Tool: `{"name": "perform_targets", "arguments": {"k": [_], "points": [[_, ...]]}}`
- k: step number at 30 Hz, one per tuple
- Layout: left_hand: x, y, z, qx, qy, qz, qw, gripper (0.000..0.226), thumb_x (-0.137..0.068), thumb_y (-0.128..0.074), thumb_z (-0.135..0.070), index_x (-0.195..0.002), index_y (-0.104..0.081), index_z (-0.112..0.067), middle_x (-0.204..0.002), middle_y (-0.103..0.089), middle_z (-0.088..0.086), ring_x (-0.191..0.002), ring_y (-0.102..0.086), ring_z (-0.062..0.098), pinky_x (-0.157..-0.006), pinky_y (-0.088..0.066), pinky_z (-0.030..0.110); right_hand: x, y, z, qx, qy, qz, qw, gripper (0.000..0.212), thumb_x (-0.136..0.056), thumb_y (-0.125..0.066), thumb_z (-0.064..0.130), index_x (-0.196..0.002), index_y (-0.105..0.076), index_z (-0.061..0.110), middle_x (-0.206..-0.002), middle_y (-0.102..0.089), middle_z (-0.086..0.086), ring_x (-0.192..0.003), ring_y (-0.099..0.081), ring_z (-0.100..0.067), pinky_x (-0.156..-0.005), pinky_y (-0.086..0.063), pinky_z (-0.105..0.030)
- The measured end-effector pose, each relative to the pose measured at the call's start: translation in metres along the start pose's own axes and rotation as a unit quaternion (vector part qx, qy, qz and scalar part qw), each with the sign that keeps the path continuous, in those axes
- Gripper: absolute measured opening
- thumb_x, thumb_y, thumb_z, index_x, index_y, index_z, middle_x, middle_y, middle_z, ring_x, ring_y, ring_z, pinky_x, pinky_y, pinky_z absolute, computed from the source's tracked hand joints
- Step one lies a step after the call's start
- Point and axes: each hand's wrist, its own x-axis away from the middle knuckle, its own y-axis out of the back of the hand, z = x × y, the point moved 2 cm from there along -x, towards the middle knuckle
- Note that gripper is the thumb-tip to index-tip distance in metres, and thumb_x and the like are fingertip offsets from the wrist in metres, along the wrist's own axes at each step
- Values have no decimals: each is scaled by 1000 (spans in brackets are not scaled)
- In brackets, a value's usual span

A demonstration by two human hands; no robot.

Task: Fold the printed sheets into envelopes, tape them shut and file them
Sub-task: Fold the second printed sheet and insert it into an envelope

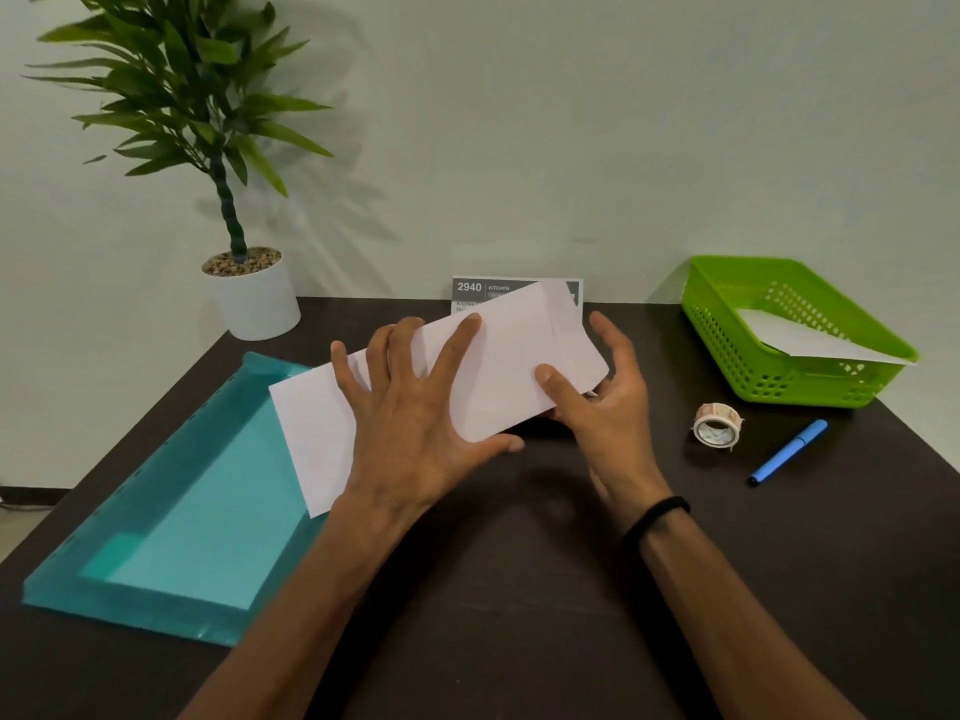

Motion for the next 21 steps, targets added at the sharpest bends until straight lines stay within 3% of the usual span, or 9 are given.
{"name": "perform_targets", "arguments": {"k": [2, 4, 6, 8, 10, 12, 15, 16, 21], "points": [[-2, 11, -8, 10, 1, 26, 1000, 125, -52, -38, -108, -159, -18, -46, -152, -37, 6, -141, -35, 30, -122, -9, 65, -2, 5, -1, -35, -39, -30, 998, 69, -86, -86, 18, -144, -52, 32, -126, -74, -3, -112, -74, -23, -87, -64, -51], [-1, 22, -14, 96, 37, 105, 989, 125, -51, -52, -105, -157, -20, -47, -142, -47, -1, -130, -47, 22, -118, -33, 51, -3, 9, 0, -70, -73, -40, 994, 52, -91, -80, 8, -137, -58, 19, -107, -80, -5, -102, -77, -26, -85, -64, -49], [3, 29, -17, 207, 106, 198, 952, 119, -58, -70, -90, -157, -22, -46, -141, -52, -3, -124, -55, 18, -106, -50, 42, -2, 13, 0, -80, -102, -27, 991, 36, -93, -76, 6, -126, -63, 11, -103, -81, -8, -100, -77, -30, -87, -63, -50], [7, 28, -15, 258, 154, 231, 925, 110, -67, -76, -77, -158, -27, -40, -148, -51, -2, -127, -56, 18, -103, -51, 37, -2, 16, -2, -74, -131, 0, 989, 28, -95, -74, 7, -121, -66, 8, -107, -80, -10, -101, -77, -33, -85, -64, -47], [10, 23, -10, 307, 200, 213, 906, 97, -76, -78, -67, -156, -35, -35, -144, -55, -1, -125, -58, 17, -101, -50, 34, 0, 18, -4, -85, -154, 27, 984, 26, -94, -74, 5, -120, -69, 7, -112, -79, -12, -102, -76, -35, -86, -63, -45], [14, 12, -6, 424, 267, 198, 842, 77, -83, -79, -54, -149, -47, -32, -133, -65, -1, -115, -66, 16, -99, -54, 35, 3, 19, -7, -100, -173, 60, 978, 27, -93, -74, 3, -120, -70, 7, -117, -77, -16, -101, -76, -35, -88, -62, -46], [19, -10, -9, 619, 315, 189, 694, 52, -89, -81, -28, -136, -60, -27, -124, -73, 2, -104, -75, 23, -93, -61, 43, 9, 22, -8, -81, -194, 110, 972, 29, -93, -72, 1, -122, -70, 7, -120, -76, -17, -104, -75, -36, -90, -61, -46], [19, -17, -11, 643, 302, 181, 680, 50, -89, -81, -22, -134, -61, -26, -122, -75, 1, -105, -75, 24, -91, -62, 43, 11, 23, -9, -76, -201, 125, 969, 30, -94, -71, 0, -122, -70, 6, -120, -76, -16, -107, -74, -37, -94, -60, -48], [17, -40, -15, 620, 245, 160, 728, 32, -93, -76, -15, -122, -68, -26, -122, -72, 2, -110, -72, 27, -89, -62, 50, 12, 22, -10, -67, -212, 165, 961, 30, -95, -66, -3, -123, -70, 6, -123, -75, -14, -111, -73, -34, -97, -60, -45]]}}
